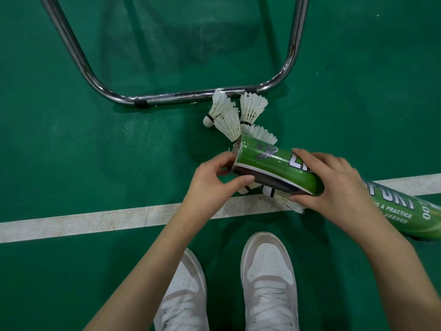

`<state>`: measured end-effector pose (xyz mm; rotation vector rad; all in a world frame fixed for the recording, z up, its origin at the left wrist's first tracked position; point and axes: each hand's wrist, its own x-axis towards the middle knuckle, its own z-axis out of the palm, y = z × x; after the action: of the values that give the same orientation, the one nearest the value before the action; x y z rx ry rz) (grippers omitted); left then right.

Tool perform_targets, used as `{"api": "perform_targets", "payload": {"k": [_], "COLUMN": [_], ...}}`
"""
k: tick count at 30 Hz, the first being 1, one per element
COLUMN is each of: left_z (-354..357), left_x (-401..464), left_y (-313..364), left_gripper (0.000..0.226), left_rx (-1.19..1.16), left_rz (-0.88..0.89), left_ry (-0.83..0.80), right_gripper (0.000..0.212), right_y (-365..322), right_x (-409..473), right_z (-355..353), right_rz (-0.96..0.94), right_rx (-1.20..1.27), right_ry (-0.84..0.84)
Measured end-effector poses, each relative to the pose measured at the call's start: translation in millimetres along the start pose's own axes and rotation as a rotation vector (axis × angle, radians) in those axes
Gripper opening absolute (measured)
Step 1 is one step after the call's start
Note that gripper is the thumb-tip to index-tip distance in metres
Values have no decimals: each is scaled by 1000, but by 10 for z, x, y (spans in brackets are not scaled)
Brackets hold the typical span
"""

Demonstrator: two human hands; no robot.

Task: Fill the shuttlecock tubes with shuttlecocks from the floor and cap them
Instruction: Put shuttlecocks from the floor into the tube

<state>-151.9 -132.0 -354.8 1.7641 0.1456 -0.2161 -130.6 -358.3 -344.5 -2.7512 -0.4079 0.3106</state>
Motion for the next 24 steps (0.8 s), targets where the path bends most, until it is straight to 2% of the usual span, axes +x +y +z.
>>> {"api": "perform_targets", "payload": {"k": [7, 11, 17, 24], "left_z": [34, 101, 287, 407], "left_x": [2, 16, 101, 133], "left_y": [-214, -331, -434, -493], "left_gripper": [38, 37, 48, 44], "left_rx": [101, 135, 258, 364], "left_rz": [-45, -75, -10, -43], "left_ry": [92, 28, -49, -92], "right_gripper": [88, 89, 88, 88], "right_y": [171, 242, 265, 264], "right_x": [-40, -52, -63, -64], "right_z": [-21, -34, -35, -41], "right_rz": [71, 104, 101, 97], "right_rx": [5, 9, 12, 10], "right_ry": [7, 8, 5, 3]}}
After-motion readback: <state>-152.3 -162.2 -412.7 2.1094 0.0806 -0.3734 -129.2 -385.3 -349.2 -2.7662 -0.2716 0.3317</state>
